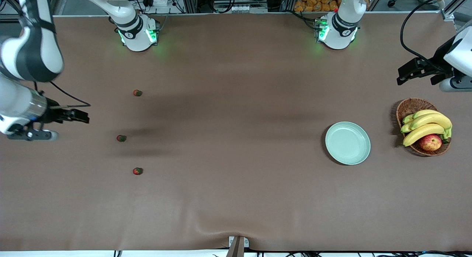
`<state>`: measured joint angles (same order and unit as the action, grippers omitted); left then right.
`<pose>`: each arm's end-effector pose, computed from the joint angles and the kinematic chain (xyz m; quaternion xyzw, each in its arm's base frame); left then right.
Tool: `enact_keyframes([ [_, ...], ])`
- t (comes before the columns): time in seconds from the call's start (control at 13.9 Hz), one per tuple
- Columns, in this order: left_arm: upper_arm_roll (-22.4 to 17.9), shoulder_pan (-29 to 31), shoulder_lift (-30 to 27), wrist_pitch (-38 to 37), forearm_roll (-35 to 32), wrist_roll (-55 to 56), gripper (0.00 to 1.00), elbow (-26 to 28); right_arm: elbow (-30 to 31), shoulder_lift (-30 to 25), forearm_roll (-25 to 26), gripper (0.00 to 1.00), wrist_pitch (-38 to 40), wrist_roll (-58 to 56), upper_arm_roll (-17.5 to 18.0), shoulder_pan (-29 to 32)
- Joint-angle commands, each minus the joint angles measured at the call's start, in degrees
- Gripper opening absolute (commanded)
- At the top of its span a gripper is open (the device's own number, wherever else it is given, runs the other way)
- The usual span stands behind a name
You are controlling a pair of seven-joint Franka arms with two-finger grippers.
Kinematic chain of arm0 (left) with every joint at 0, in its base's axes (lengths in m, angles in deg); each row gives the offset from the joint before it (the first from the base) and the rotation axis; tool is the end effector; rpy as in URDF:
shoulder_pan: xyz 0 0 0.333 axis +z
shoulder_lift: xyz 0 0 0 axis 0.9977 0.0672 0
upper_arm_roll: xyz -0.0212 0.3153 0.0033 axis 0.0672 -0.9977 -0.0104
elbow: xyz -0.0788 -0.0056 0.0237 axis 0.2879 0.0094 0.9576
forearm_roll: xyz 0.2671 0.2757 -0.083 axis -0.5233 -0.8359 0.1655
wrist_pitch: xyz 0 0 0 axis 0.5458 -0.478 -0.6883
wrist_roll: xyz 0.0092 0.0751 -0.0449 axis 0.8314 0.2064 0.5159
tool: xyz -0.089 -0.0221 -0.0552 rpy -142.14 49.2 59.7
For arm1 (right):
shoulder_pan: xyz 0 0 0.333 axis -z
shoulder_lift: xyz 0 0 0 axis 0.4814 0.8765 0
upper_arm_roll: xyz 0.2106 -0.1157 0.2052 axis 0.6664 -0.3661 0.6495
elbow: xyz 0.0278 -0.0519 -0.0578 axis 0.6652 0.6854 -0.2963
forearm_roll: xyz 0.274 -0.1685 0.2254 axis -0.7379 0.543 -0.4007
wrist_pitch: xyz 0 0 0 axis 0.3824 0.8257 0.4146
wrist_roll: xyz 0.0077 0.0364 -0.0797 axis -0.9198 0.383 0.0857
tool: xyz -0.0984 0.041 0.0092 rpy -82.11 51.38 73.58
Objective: Collect all strawberries into plate
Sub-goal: 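Reach the right gripper down and grasp the middle red strawberry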
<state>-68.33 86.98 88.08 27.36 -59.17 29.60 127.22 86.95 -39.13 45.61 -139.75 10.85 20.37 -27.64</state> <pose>0.5383 -0.0400 0.6303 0.9997 -0.0006 -0.0252 0.0007 0.5932 -0.0370 0.4220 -0.9980 0.0073 0.0622 0.0009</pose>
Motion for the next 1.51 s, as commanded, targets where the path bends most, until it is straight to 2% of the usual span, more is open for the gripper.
enact_keyframes([
  [0.0, 0.07, 0.04, 0.18, -0.62, -1.19, -0.09, 1.0, -0.33, 3.02, 3.68, 0.96, 1.0, -6.28, -0.69, 0.19, -0.08],
  [0.14, 0.07, 0.22, 0.18, -0.62, -1.19, -0.09, 1.0, -0.33, 5.13, 6.32, 0.96, 1.0, -10.68, -0.69, 0.19, -0.61],
  [0.43, 0.06, 0.13, 0.79, -0.62, -1.19, -0.18, 1.0, -0.16, 5.4, 13.27, 0.96, 1.0, -18.15, -0.78, 0.19, -0.87],
  [0.72, 0.06, 0.22, 1.06, -0.53, -1.19, -0.27, 1.0, -0.07, 5.4, 17.31, 0.78, 1.0, -20.71, -0.69, 0.19, -0.52],
  [1.15, 0.07, 1.01, 0.62, -1.24, -1.19, -0.36, 1.0, 0.02, 7.33, 19.34, -1.76, 1.0, -21.94, -0.07, 0.28, -0.17],
  [1.44, -0.02, 1.27, 0.35, -1.32, -1.19, -0.44, 1.0, -0.24, 12.34, 19.34, -3.0, 1.0, -29.14, 0.1, 0.28, -0.35],
])
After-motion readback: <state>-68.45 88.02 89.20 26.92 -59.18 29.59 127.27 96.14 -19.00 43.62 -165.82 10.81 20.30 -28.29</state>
